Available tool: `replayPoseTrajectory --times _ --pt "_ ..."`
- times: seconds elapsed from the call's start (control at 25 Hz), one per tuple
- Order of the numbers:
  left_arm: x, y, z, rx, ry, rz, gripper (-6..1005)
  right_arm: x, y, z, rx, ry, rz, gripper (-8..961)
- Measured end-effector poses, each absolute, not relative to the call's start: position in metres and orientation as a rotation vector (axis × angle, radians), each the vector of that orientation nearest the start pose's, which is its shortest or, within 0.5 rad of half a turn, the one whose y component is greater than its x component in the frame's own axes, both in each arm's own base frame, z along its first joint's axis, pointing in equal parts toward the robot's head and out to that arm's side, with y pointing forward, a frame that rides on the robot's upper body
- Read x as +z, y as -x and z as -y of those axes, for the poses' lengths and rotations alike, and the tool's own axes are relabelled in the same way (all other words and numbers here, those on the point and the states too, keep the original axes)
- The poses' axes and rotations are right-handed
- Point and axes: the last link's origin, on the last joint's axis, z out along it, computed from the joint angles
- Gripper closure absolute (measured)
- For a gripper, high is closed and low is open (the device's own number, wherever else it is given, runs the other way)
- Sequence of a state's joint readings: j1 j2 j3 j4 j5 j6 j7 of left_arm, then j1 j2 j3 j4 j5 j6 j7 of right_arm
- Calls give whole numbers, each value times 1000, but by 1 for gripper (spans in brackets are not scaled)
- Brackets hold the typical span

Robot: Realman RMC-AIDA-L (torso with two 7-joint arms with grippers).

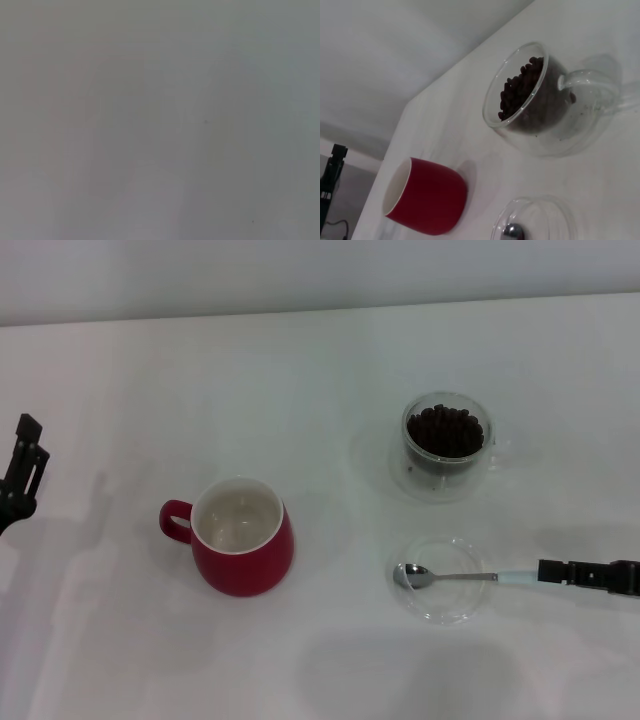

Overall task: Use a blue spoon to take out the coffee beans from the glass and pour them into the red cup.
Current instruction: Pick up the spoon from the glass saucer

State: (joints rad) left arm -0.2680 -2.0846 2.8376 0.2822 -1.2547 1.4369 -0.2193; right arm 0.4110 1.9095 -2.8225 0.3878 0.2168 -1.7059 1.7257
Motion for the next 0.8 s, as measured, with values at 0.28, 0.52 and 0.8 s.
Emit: replayPoseTrajectory --times 0.28,0.52,0.8 --pt "-41 319 -253 -949 1589 631 289 36 -388 -219 694 2211 -1846 535" --pt "-41 318 -253 -953 1588 633 289 35 -389 -218 686 2209 -1851 536" --pt "-42 317 -252 -960 1586 639 288 36 -390 -217 684 2206 -1851 538"
